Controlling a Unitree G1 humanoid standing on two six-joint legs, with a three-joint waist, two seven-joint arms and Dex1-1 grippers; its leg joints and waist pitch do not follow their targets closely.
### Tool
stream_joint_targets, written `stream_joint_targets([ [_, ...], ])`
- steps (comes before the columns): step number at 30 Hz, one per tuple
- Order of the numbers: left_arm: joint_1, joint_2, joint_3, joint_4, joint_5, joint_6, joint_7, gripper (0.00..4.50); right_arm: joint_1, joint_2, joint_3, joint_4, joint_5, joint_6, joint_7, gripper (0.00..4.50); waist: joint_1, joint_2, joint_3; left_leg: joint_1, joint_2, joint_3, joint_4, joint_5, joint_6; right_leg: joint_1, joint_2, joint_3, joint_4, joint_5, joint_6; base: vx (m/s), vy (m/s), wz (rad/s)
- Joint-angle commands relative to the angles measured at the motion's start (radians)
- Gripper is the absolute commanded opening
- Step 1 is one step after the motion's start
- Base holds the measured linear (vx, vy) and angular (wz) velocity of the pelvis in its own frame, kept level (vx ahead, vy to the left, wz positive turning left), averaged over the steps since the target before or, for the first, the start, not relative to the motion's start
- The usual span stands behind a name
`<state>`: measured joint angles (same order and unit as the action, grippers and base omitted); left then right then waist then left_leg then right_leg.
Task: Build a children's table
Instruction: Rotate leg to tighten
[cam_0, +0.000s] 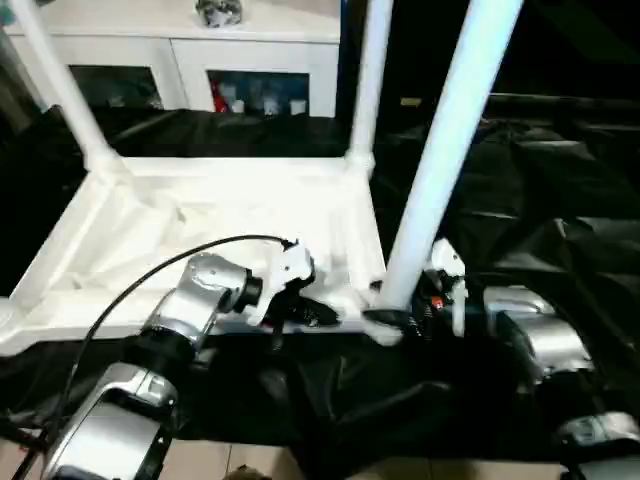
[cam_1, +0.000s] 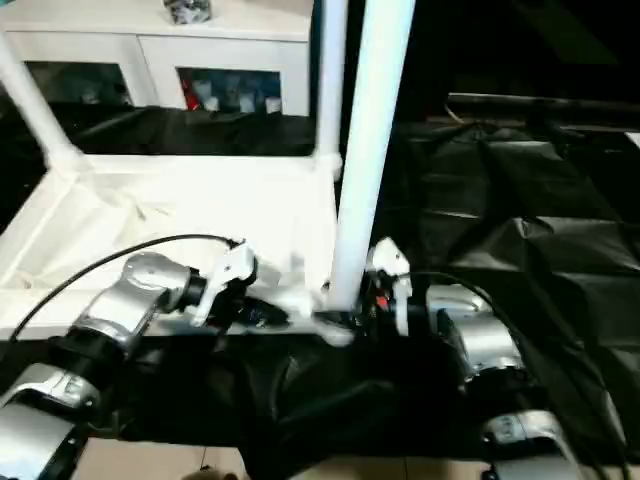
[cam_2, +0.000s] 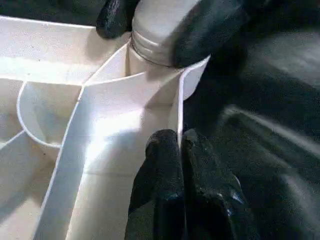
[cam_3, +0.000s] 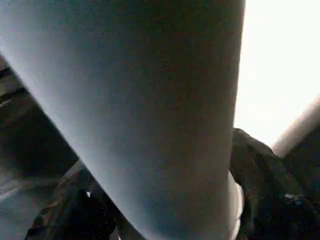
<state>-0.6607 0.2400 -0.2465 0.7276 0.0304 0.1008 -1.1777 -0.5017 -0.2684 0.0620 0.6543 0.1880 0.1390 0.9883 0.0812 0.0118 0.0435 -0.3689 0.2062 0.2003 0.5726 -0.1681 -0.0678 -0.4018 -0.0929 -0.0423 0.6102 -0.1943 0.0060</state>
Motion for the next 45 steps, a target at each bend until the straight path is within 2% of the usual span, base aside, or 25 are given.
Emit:
stream_joint_targets([
  [1, -0.039, -0.073, 0.007, 0.008, -0.008, 0.000, 0.095, 0.00, -0.025, 0.064, 0.018, 0.097, -0.066, 0.006, -0.194, 2.68, -0.007, -0.004, -0.050, 0.011, 0.020, -0.015, -0.070, -0.282, -0.004, 0.038, -0.045, 0.027, -0.088, -0.300, -0.208, 0.000, 0.000, 0.00],
  [3, -0.053, -0.107, 0.012, 0.033, 0.003, 0.011, 0.182, 0.00, -0.045, 0.099, 0.004, 0.148, -0.084, 0.010, -0.315, 2.68, -0.015, -0.002, -0.053, 0.016, 0.018, -0.017, -0.070, -0.306, -0.020, 0.036, -0.046, 0.027, -0.093, -0.339, -0.195, 0.000, 0.000, 0.00],
  [5, -0.062, -0.141, 0.015, 0.047, 0.009, 0.025, 0.241, 0.00, -0.059, 0.131, -0.001, 0.186, -0.107, 0.003, -0.424, 2.68, -0.022, -0.004, -0.052, 0.017, 0.017, -0.016, -0.070, -0.314, -0.014, 0.035, -0.043, 0.028, -0.095, -0.325, -0.194, 0.000, 0.000, 0.00],
  [6, -0.063, -0.152, 0.016, 0.047, 0.008, 0.030, 0.255, 0.00, -0.063, 0.142, -0.006, 0.196, -0.108, -0.001, -0.444, 3.02, -0.021, -0.002, -0.054, 0.014, 0.016, -0.016, -0.068, -0.304, -0.005, 0.037, -0.043, 0.028, -0.094, -0.311, -0.193, 0.000, 0.000, 0.00],
  [7, -0.064, -0.160, 0.018, 0.047, 0.007, 0.034, 0.263, 0.00, -0.065, 0.150, -0.011, 0.203, -0.104, -0.004, -0.452, 3.23, -0.021, -0.002, -0.054, 0.014, 0.016, -0.016, -0.068, -0.304, -0.005, 0.037, -0.043, 0.028, -0.094, -0.311, -0.193, 0.000, 0.000, 0.00],
  [9, -0.062, -0.183, 0.018, 0.036, 0.002, 0.041, 0.263, 0.00, -0.073, 0.184, -0.037, 0.210, -0.065, -0.006, -0.433, 3.44, -0.020, -0.002, -0.057, 0.011, 0.016, -0.014, -0.066, -0.283, 0.018, 0.040, -0.042, 0.029, -0.091, -0.261, -0.201, 0.000, 0.000, 0.00],
  [14, -0.059, -0.174, 0.007, 0.033, -0.004, 0.025, 0.217, 0.00, -0.082, 0.187, -0.021, 0.209, -0.069, -0.034, -0.386, 3.83, -0.022, 0.001, -0.057, 0.009, 0.016, -0.013, -0.065, -0.274, 0.032, 0.042, -0.039, 0.027, -0.086, -0.198, -0.225, 0.000, 0.000, 0.00],
  [18, -0.051, -0.145, 0.002, 0.022, -0.008, 0.018, 0.160, 0.00, -0.068, 0.164, 0.014, 0.170, -0.055, -0.066, -0.251, 3.83, -0.019, -0.001, -0.057, 0.008, 0.018, -0.013, -0.065, -0.282, 0.042, 0.045, -0.041, 0.027, -0.087, -0.212, -0.225, 0.000, 0.000, 0.00],
  [19, -0.042, -0.121, -0.004, 0.008, -0.012, 0.014, 0.111, 0.00, -0.051, 0.138, 0.037, 0.133, -0.053, -0.086, -0.153, 3.83, -0.018, -0.002, -0.058, 0.007, 0.018, -0.013, -0.065, -0.275, 0.045, 0.047, -0.041, 0.027, -0.086, -0.205, -0.226, 0.000, 0.000, 0.00],
  [20, -0.042, -0.121, -0.004, 0.008, -0.012, 0.014, 0.111, 0.00, -0.051, 0.138, 0.037, 0.133, -0.053, -0.086, -0.153, 3.83, -0.016, 0.000, -0.058, 0.007, 0.020, -0.011, -0.063, -0.261, 0.051, 0.046, -0.040, 0.027, -0.084, -0.180, -0.233, 0.000, 0.000, 0.00],
  [21, -0.033, -0.095, -0.009, -0.006, -0.023, 0.007, 0.049, 0.00, -0.040, 0.110, 0.045, 0.104, -0.041, -0.088, -0.080, 3.83, -0.016, -0.001, -0.058, 0.006, 0.021, -0.011, -0.064, -0.255, 0.054, 0.047, -0.041, 0.027, -0.082, -0.168, -0.237, 0.000, 0.000, 0.00],
  [24, -0.027, -0.057, -0.010, -0.021, -0.035, 0.010, -0.015, 0.00, -0.023, 0.059, 0.058, 0.063, -0.020, -0.062, 0.027, 3.83, -0.010, -0.001, -0.061, 0.005, 0.022, -0.009, -0.059, -0.222, 0.075, 0.050, -0.037, 0.023, -0.072, -0.100, -0.264, 0.000, 0.000, 0.00],
  [26, -0.019, -0.026, -0.019, -0.028, -0.040, 0.004, -0.076, 0.00, 0.003, 0.015, 0.075, 0.013, 0.002, -0.030, 0.126, 3.83, -0.007, -0.004, -0.059, 0.005, 0.023, -0.007, -0.058, -0.219, 0.089, 0.049, -0.038, 0.024, -0.073, -0.095, -0.270, 0.000, 0.000, 0.00],
  [28, -0.008, 0.001, -0.026, -0.043, -0.046, 0.004, -0.137, 0.00, 0.028, -0.020, 0.094, -0.039, 0.024, 0.014, 0.212, 3.83, -0.001, -0.003, -0.060, 0.007, 0.025, -0.007, -0.058, -0.222, 0.091, 0.048, -0.039, 0.025, -0.072, -0.106, -0.271, 0.000, 0.000, 0.00],
  [31, 0.001, 0.022, -0.025, -0.061, -0.051, 0.010, -0.179, 0.00, 0.057, -0.057, 0.120, -0.096, 0.039, 0.060, 0.294, 3.83, 0.012, -0.005, -0.056, 0.013, 0.029, -0.007, -0.063, -0.246, 0.077, 0.043, -0.041, 0.026, -0.077, -0.154, -0.264, 0.000, 0.000, 0.00],
  [33, 0.006, 0.036, -0.025, -0.068, -0.056, 0.014, -0.200, 0.00, 0.075, -0.081, 0.143, -0.133, 0.045, 0.098, 0.348, 3.51, 0.014, -0.007, -0.055, 0.013, 0.029, -0.008, -0.065, -0.258, 0.062, 0.043, -0.042, 0.027, -0.078, -0.183, -0.256, 0.000, 0.000, 0.00],
  [35, 0.008, 0.038, -0.026, -0.070, -0.057, 0.013, -0.202, 0.00, 0.078, -0.084, 0.148, -0.136, 0.045, 0.105, 0.358, 3.47, 0.018, -0.006, -0.055, 0.013, 0.029, -0.008, -0.066, -0.260, 0.049, 0.041, -0.044, 0.028, -0.079, -0.202, -0.248, 0.000, 0.000, 0.00],
  [38, 0.013, 0.041, -0.025, -0.080, -0.064, 0.017, -0.199, 0.00, 0.080, -0.083, 0.157, -0.134, 0.040, 0.112, 0.368, 3.12, 0.022, -0.007, -0.055, 0.013, 0.029, -0.008, -0.066, -0.254, 0.041, 0.040, -0.045, 0.028, -0.079, -0.197, -0.244, 0.000, 0.000, 0.00],
  [45, 0.017, 0.026, -0.022, -0.083, -0.059, 0.019, -0.171, 0.00, 0.082, -0.073, 0.152, -0.150, 0.039, 0.133, 0.335, 2.79, 0.025, -0.007, -0.057, 0.011, 0.026, -0.008, -0.063, -0.229, 0.044, 0.043, -0.044, 0.027, -0.075, -0.160, -0.244, 0.000, 0.000, 0.00],
])
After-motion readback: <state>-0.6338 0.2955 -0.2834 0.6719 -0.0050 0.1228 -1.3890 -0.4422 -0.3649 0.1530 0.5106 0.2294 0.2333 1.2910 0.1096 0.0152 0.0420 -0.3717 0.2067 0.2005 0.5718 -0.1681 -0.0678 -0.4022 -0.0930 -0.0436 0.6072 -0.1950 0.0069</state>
